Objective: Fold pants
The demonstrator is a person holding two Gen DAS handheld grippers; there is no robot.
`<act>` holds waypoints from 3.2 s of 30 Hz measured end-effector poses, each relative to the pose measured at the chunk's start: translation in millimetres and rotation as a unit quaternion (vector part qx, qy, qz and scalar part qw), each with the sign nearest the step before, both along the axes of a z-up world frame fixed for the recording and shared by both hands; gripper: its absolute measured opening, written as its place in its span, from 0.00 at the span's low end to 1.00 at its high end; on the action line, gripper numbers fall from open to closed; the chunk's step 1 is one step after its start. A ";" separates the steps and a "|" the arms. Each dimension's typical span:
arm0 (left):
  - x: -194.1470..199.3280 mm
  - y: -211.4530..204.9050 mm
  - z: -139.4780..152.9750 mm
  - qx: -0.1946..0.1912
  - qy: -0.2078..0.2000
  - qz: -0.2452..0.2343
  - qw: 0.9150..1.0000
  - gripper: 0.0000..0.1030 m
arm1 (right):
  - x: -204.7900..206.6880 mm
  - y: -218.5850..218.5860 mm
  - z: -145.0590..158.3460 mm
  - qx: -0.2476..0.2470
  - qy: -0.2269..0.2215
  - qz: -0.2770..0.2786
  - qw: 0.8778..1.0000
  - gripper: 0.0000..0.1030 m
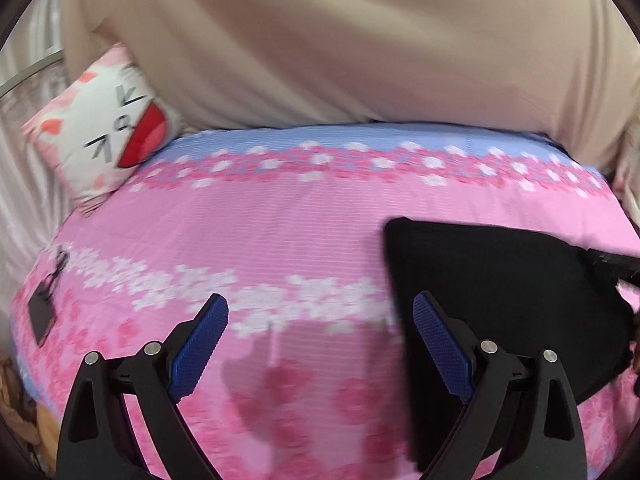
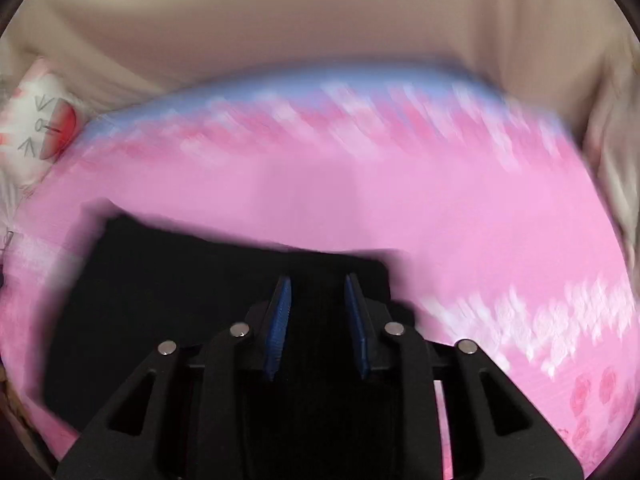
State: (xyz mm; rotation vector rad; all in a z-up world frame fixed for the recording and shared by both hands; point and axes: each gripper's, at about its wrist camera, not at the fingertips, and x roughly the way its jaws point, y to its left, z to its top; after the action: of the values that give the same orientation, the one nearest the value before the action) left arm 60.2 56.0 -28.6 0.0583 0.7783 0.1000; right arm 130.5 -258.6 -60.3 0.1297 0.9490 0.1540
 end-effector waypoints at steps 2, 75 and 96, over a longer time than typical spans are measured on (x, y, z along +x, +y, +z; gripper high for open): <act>4.4 -16.3 -2.9 0.008 0.005 -0.010 1.000 0.89 | -17.0 -21.0 14.7 0.023 -0.004 -0.040 0.999 0.28; -69.5 -1.6 -3.8 -0.057 0.038 -0.022 0.997 0.93 | -194.1 -54.0 49.2 0.047 -0.053 -0.071 0.995 0.65; -53.5 -45.6 -31.0 0.007 0.074 -0.047 0.996 0.93 | -177.7 -33.6 41.3 0.045 -0.030 -0.047 0.997 0.79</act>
State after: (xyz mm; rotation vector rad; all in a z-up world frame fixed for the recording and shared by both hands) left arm 6.7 10.4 -59.6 0.1166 0.9209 0.0118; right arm -47.2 -292.2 -19.0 0.2510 0.8754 0.1120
